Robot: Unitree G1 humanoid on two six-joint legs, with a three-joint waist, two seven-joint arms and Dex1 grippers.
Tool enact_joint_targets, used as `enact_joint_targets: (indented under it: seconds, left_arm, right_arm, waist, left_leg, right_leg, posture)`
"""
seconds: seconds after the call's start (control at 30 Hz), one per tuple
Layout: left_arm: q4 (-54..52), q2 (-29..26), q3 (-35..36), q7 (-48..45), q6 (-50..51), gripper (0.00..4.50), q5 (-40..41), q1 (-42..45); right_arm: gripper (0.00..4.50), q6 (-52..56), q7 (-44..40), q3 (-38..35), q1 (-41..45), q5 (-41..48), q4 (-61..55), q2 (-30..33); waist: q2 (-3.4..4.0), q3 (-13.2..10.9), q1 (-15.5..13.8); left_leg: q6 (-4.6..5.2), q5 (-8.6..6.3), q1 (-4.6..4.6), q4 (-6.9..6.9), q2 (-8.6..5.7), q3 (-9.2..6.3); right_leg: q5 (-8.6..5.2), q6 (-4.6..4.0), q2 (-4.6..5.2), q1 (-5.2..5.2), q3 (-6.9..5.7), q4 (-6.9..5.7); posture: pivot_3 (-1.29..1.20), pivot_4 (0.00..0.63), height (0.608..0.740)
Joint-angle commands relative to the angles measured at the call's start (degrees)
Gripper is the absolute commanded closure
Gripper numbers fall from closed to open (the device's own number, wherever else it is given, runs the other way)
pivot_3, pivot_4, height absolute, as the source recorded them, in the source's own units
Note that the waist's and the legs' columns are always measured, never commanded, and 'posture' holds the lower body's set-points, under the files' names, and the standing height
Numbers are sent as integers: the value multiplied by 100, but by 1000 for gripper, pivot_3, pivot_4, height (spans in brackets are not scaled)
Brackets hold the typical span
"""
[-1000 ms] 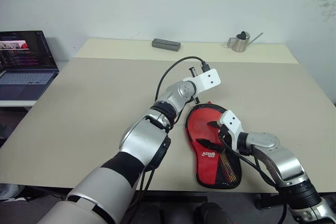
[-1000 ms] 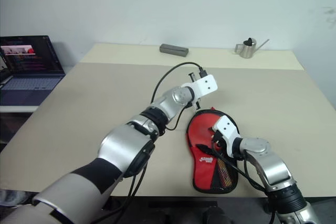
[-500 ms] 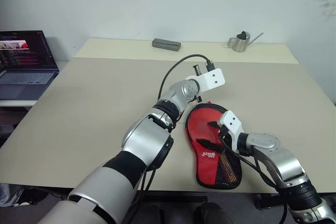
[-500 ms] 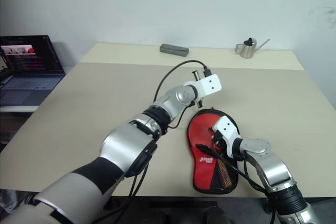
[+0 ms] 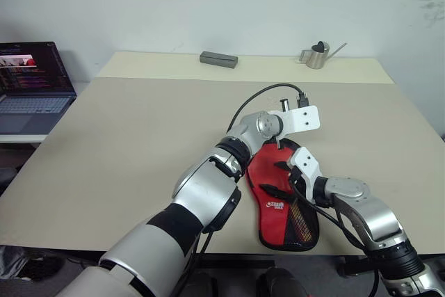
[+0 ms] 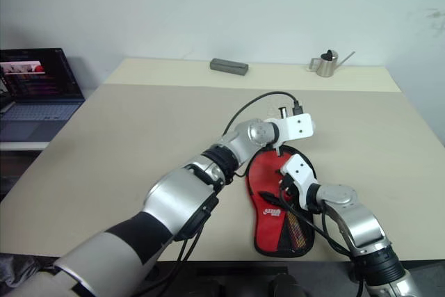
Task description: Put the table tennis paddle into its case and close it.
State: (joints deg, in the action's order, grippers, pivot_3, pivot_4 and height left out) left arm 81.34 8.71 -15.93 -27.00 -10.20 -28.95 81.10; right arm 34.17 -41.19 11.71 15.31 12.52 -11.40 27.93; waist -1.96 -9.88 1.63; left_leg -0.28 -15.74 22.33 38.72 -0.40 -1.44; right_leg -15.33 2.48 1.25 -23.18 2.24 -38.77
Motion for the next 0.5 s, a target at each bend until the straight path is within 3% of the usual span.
enact_joint_targets:
  seconds: [0.03,0.27,0.5]
  left_arm:
    - [-223,140,151,-74,1,2627,202,110]
    - [-264,36,236,-150,-162,93,351,167]
    - [-446,-50,741,-909,-699,39,1007,393]
  right_arm:
    - [0,482,-84,487,-351,-108,414,2]
    - [0,478,-140,473,-280,-104,460,36]
    - [0,388,-229,486,-110,-140,671,22]
  waist:
    - [0,0,0]
    - [1,0,2]
    - [1,0,15]
  left_leg:
    - [0,0,0,0,0,0]
    - [0,0,-1,0,0,0]
    - [0,0,-5,0,1,3]
  right_leg:
    - [0,0,0,0,0,0]
    - [0,0,0,0,1,0]
    - [0,-1,0,0,4,-5]
  posture:
    - [0,150,740]
    - [0,150,740]
    - [0,150,740]
